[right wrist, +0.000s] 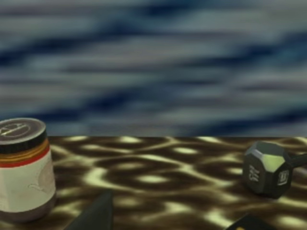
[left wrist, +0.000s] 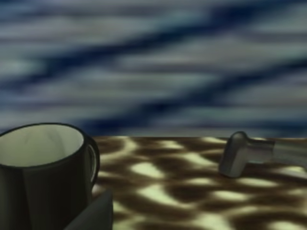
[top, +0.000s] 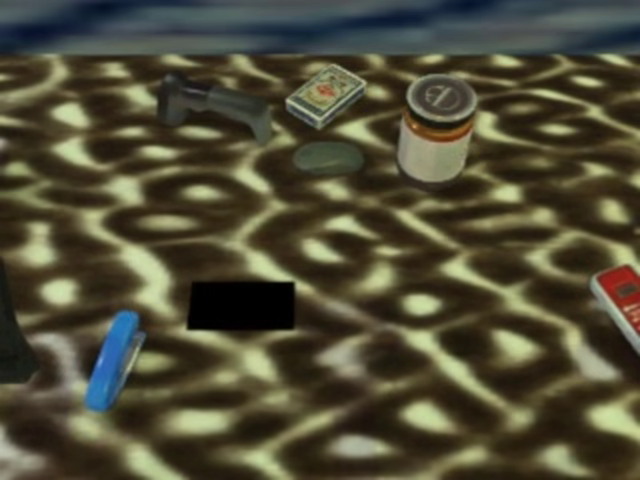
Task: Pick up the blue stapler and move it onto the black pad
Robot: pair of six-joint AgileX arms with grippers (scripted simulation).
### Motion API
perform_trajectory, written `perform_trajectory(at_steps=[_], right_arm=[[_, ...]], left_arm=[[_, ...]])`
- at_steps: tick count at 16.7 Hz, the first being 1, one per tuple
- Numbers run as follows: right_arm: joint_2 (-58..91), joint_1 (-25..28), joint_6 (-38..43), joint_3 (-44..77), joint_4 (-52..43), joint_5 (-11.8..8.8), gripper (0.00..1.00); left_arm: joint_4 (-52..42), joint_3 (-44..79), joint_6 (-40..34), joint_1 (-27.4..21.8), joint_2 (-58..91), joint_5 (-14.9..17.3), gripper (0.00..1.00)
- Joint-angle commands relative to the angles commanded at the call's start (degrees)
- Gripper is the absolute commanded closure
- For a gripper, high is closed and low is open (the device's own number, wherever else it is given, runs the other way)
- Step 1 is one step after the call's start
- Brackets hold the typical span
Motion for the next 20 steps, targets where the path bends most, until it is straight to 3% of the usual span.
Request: perform_trajectory(at_steps=[4, 8, 20], right_arm=[[0.0, 0.0, 0.0, 0.0, 0.0, 0.0, 0.00], [0.0, 0.0, 0.0, 0.0, 0.0, 0.0, 0.00], [0.0, 0.0, 0.0, 0.0, 0.0, 0.0, 0.00]], left_arm=[[-1.3, 1.7, 0.0, -0.4, 1.8, 0.0, 0.00], [-8.6, 11.0, 0.0, -2.1, 12.7, 0.0, 0.00], [-46.1, 53.8, 0.4, -10.4, 76.9, -0.2, 0.00]])
